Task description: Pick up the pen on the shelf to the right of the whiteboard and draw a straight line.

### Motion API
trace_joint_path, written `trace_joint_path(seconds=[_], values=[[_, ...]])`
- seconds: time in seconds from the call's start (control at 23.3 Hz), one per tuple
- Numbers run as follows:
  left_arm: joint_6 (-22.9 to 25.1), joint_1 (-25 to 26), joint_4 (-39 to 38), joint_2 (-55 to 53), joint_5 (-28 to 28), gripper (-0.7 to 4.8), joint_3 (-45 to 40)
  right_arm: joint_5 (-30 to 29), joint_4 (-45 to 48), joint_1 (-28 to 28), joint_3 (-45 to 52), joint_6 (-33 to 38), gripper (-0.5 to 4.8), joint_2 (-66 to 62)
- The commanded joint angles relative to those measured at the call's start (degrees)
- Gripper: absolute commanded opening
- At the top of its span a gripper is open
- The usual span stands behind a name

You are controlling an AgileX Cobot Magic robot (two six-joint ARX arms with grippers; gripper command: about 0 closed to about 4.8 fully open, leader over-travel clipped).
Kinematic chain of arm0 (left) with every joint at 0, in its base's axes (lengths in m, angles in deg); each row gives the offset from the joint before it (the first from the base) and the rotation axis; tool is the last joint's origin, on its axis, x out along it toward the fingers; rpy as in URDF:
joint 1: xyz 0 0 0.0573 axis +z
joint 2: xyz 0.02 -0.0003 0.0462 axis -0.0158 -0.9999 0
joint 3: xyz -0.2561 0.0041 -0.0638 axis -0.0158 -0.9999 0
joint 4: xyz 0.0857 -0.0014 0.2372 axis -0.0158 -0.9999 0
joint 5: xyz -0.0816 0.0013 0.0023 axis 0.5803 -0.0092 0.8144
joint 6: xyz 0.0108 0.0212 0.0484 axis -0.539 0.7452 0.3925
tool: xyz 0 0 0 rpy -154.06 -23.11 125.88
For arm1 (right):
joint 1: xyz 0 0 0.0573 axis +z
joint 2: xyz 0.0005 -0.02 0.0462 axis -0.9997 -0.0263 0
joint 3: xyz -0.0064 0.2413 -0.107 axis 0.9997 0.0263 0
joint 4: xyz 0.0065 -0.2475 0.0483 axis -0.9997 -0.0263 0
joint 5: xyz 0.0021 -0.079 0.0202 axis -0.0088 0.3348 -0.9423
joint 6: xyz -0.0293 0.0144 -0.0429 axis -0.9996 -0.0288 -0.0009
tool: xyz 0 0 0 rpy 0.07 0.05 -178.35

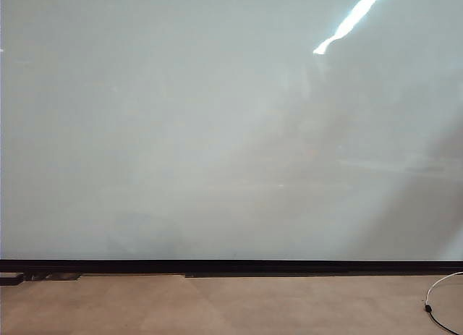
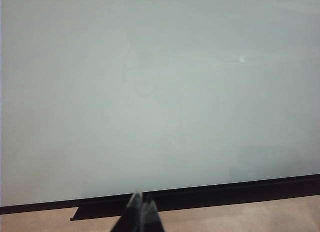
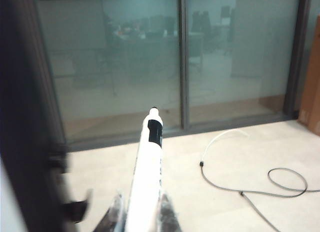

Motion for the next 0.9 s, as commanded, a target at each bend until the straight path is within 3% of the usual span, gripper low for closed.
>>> trace_joint_path(seconds=[0.04, 0.13, 0.26, 0.3, 0.43, 0.56, 0.73, 0.9], values=[[0.2, 0.0, 0.5, 0.0, 0.1, -0.05, 0.2, 6.0, -3.2, 0.7, 8.2, 2.8, -0.03, 14.6], [0.2, 0.0, 0.5, 0.0, 0.1, -0.05, 0.2, 6.5, -14.3, 2.6, 13.0, 2.9, -0.03, 30.2], [0.2, 0.0, 0.5, 0.0, 0.1, -0.05, 0.2, 8.9, -46.1, 9.2, 13.6, 1.6, -0.03, 55.1], [0.2, 0.0, 0.5, 0.0, 0.1, -0.05, 0.2, 9.9, -52.2, 11.4, 13.6, 0.6, -0.03, 60.0], [0.1, 0.1, 0.3, 0.0, 0.3, -0.05, 0.2, 13.7, -69.7, 24.4, 13.7, -2.6, -0.04, 73.7], [0.1, 0.0, 0.1, 0.0, 0.1, -0.05, 0.2, 19.5, -71.6, 32.7, 13.8, -2.6, -0.05, 74.6], [0.1, 0.0, -0.1, 0.0, 0.1, -0.05, 0.2, 33.8, -69.2, 51.5, 13.8, -4.0, -0.05, 67.5], [0.1, 0.0, -0.2, 0.0, 0.1, -0.05, 0.2, 42.0, -54.1, 64.6, 13.8, -4.2, -0.05, 52.2]])
